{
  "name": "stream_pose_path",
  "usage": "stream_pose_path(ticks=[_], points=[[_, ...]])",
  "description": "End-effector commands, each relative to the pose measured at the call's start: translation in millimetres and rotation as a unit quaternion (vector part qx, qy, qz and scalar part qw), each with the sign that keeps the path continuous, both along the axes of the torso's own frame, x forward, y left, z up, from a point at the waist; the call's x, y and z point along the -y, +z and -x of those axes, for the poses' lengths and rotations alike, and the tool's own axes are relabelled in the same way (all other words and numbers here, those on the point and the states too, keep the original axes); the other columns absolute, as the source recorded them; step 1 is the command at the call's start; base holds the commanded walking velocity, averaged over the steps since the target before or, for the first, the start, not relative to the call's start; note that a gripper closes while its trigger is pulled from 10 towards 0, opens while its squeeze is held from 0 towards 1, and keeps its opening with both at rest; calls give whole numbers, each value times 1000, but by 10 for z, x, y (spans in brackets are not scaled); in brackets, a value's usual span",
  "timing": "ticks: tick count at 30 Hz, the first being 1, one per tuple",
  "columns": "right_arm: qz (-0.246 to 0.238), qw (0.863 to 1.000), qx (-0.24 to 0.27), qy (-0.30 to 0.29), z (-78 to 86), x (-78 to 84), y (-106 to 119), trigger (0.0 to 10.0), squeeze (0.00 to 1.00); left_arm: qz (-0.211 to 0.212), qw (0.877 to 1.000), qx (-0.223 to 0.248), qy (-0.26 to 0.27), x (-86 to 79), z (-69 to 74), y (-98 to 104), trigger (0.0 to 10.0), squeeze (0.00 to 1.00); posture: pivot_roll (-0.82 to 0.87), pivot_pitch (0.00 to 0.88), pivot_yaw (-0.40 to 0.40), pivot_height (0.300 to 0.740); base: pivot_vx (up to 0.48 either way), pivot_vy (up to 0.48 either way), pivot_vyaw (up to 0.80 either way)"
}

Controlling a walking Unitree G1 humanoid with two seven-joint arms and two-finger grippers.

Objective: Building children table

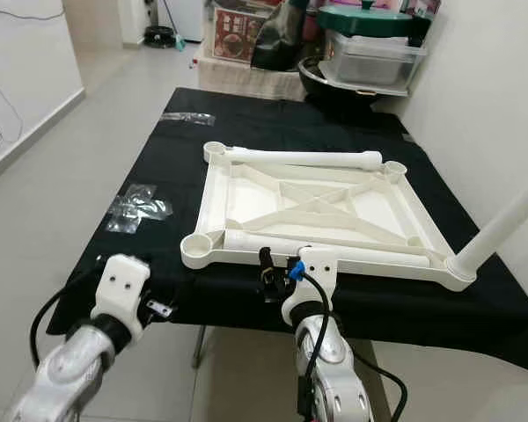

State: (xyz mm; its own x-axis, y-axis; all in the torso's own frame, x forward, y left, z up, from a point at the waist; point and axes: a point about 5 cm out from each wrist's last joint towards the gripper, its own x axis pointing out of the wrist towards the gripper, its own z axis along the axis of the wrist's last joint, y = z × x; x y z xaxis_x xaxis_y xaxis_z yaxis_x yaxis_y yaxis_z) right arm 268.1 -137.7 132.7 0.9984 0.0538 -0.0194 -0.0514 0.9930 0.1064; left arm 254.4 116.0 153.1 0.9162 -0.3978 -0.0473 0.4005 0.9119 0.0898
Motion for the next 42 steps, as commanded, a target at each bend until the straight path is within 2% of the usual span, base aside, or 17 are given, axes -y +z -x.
stream_pose_path(ticks=[1,2,3,4,5,11,13,15,16,17,18,20,22,25,33,36,42], points=[[5,1000,8,-14,-17,34,14,10000,0,12,999,-24,-19,-13,-42,-28,10000,0,122,28,-101,740,0,0,0],[6,1000,17,-19,-31,34,49,10000,0,18,999,-25,-29,-21,-93,11,10000,0,122,31,-100,740,0,0,0],[7,999,42,-28,-87,38,173,10000,0,39,997,-36,-54,-68,-244,93,10000,0,122,42,-87,740,0,0,0],[7,999,42,-28,-87,38,173,10000,0,39,997,-36,-54,-68,-244,93,10000,0,122,42,-87,740,0,0,0],[0,998,58,-37,-145,54,280,10000,0,54,994,-51,-77,-99,-390,166,10000,0,121,54,-75,740,0,0,0],[-6,996,74,-48,-190,84,403,10000,0,85,988,-84,-95,-126,-571,261,10000,0,124,81,-54,740,0,0,0],[-11,995,79,-53,-188,91,443,10000,0,111,980,-118,-111,-127,-699,312,10000,0,123,94,-47,740,0,0,0],[-11,995,79,-53,-188,91,443,10000,0,111,980,-118,-111,-127,-699,312,10000,0,123,94,-47,740,0,0,0],[-13,995,80,-55,-180,88,455,10000,0,127,975,-138,-121,-124,-753,334,10000,0,126,105,-40,740,0,0,0],[-13,995,80,-55,-180,88,455,10000,0,127,975,-138,-121,-124,-753,334,10000,0,126,105,-40,740,0,0,0],[-17,995,79,-57,-150,62,463,10000,0,153,964,-166,-142,-139,-864,404,10000,0,126,124,-18,740,0,0,0],[-20,995,77,-60,-132,48,460,10000,0,173,956,-180,-156,-158,-943,461,10000,0,131,130,-13,740,0,0,0],[-20,995,77,-60,-132,48,460,10000,0,173,956,-180,-156,-158,-943,461,10000,0,131,130,-13,740,0,0,0],[-25,995,72,-63,-109,28,451,10000,0,190,945,-212,-164,-183,-1037,462,10000,0,137,139,6,740,0,0,0],[-32,995,71,-68,-92,13,467,10000,0,202,936,-246,-149,-251,-1169,415,10000,0,138,150,31,740,0,0,0],[-35,994,70,-72,-76,21,493,10000,0,226,925,-260,-157,-247,-1255,442,10000,0,133,147,41,740,0,0,0],[-35,994,70,-74,-68,20,492,10000,0,226,923,-263,-165,-205,-1287,489,10000,0,136,144,48,740,0,0,0]])
